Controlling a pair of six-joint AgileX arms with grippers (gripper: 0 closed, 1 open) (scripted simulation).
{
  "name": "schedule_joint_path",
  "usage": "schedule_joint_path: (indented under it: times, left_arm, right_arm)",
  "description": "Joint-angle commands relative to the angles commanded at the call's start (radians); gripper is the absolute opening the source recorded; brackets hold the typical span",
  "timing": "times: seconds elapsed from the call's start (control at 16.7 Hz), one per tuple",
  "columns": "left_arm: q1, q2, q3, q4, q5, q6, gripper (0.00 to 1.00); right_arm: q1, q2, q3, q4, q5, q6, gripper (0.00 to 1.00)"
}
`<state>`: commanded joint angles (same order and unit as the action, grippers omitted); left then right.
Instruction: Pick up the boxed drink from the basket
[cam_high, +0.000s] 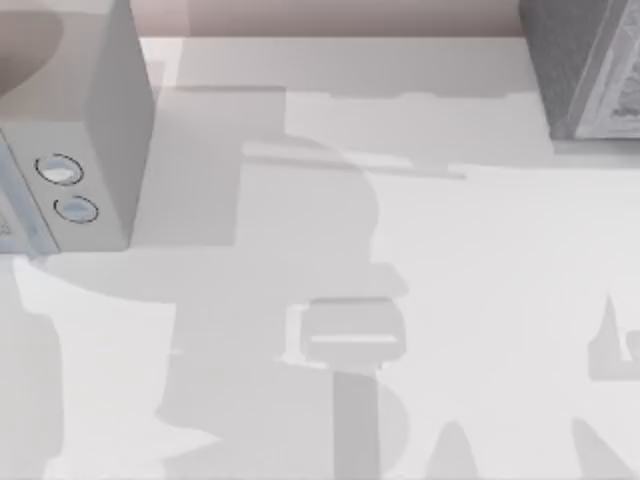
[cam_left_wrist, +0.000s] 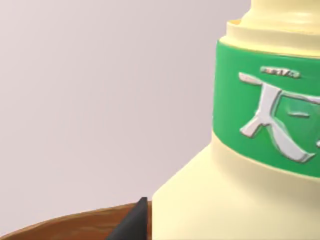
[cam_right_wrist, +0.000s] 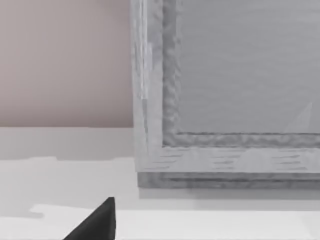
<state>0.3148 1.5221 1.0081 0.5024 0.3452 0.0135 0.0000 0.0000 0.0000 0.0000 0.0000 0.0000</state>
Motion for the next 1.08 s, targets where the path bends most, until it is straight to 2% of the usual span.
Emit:
schedule_joint_path:
  times: [0.6,0.84,1.08]
  left_arm:
    - [0.0,-0.021,0.049,0.002,-0.016,-0.005,0.0]
    - [-0.015,-0.037,0.233,-0.07,-0.067,-0.017,0.0]
    - [-0.014,-0.034,0.453,-0.286,-0.083,-0.016,0.0]
  right_arm:
    - [0.0,0.0,0.0,0.0,0.0,0.0,1.0]
    - [0.0,0.0,0.0,0.0,0.0,0.0,1.0]
    - [0.0,0.0,0.0,0.0,0.0,0.0,1.0]
